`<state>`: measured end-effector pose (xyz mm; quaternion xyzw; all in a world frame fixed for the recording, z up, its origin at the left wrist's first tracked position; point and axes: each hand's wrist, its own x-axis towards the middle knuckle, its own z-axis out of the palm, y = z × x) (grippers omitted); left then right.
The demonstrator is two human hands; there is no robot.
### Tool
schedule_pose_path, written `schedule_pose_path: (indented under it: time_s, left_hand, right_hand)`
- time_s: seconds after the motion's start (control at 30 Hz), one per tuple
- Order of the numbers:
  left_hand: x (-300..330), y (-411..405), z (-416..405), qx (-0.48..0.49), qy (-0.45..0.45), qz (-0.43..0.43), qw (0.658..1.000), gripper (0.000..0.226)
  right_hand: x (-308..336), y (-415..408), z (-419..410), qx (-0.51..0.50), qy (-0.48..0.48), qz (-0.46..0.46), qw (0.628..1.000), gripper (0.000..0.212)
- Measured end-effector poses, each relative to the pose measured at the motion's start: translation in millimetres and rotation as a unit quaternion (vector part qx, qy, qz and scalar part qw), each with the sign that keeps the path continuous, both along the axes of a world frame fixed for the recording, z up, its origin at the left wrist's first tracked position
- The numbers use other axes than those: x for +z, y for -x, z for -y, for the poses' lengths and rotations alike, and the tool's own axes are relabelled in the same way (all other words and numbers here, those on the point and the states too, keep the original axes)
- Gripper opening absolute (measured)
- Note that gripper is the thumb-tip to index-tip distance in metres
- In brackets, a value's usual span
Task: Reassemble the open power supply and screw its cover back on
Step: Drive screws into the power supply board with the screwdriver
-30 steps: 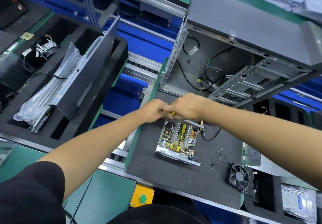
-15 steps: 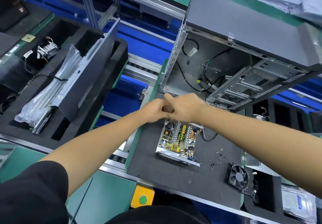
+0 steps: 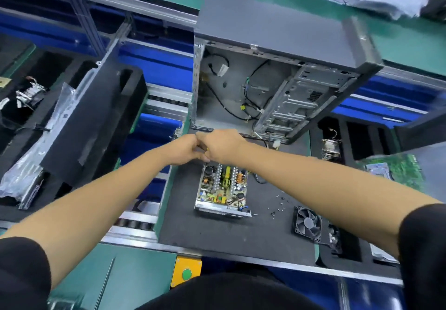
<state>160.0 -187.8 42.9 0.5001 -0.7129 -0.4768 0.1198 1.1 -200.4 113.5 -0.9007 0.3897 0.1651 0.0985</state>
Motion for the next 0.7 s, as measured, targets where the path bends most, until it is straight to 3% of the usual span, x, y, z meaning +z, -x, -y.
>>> schedule_pose_path:
  time_s: [0.1, 0.2, 0.33, 0.53, 0.7]
  left_hand:
    - [29.2, 16.5, -1.7, -0.009, 0.046, -0.058, 0.997, 0.034]
    - [50.2, 57.3, 0.1, -0.046, 0.06, -0.046, 0.996, 0.036]
    - [43.6, 138.3, -6.2, -0.102, 0.114, 0.054, 0.987, 0.077]
    - [-15.4, 241.5, -37.1, -0.147, 0.167, 0.222, 0.949, 0.037]
    - [-49.1, 279.8, -46.6, -0.178, 0.151, 0.265, 0.936, 0.036]
  right_hand:
    - [28.0, 21.4, 5.2, 0.035, 0.041, 0.026, 0.998, 0.044]
    - [54.4, 69.1, 11.5, 0.051, 0.032, 0.036, 0.998, 0.053]
    - [58.6, 163.2, 7.0, -0.009, 0.029, 0.046, 0.998, 0.019]
    - [25.3, 290.9, -20.4, -0.147, 0.01, 0.032, 0.989, 0.015]
    - [4.9, 338.2, -36.2, -0.186, -0.006, 0.053, 0.981, 0.016]
